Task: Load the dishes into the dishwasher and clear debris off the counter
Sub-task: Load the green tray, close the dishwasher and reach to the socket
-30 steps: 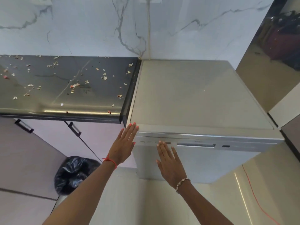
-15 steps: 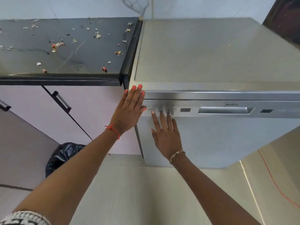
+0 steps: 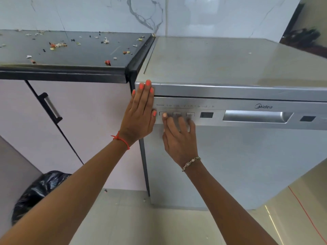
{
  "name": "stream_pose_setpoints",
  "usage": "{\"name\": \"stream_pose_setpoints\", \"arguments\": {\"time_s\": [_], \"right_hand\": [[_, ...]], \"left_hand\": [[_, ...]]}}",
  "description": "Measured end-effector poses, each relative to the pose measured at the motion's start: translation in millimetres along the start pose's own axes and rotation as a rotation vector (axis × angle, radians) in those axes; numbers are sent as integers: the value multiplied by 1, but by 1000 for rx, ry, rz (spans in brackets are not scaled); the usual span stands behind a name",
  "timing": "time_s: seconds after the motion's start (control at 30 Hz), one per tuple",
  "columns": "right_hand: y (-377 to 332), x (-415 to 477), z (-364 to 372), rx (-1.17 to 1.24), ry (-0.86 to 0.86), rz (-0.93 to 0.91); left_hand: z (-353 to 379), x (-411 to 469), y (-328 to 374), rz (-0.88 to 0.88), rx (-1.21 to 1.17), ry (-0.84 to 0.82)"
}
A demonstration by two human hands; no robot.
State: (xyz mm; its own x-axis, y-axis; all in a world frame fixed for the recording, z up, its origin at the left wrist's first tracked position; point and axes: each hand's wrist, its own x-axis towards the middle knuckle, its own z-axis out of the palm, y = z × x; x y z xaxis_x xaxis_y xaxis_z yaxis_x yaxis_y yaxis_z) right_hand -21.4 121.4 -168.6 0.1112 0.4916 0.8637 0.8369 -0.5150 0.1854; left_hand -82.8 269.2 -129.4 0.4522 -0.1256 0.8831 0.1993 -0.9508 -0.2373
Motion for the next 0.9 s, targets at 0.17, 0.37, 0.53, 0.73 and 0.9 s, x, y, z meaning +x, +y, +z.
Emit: {"name": "stream_pose_setpoints", "arguments": {"time_s": [0.17,0.37,0.53,0.73,0.9], "right_hand": [[2,7,6,43,54,-33],[-1,-2,2,38,-23,-18],[3,-6,-9,-6,-153,-21],[10,-10,-10,-31,-194,-85],[20,-12,-8,-13,-189,-121]], "left_hand": [[6,-2,1,-53,-8,56],[-1,-1,4,-75,34,24],[-7,-2,4,-33,126,-9],[-6,-4,4,-27,121,-2],[-4,-5,4,-15,136,4]]}}
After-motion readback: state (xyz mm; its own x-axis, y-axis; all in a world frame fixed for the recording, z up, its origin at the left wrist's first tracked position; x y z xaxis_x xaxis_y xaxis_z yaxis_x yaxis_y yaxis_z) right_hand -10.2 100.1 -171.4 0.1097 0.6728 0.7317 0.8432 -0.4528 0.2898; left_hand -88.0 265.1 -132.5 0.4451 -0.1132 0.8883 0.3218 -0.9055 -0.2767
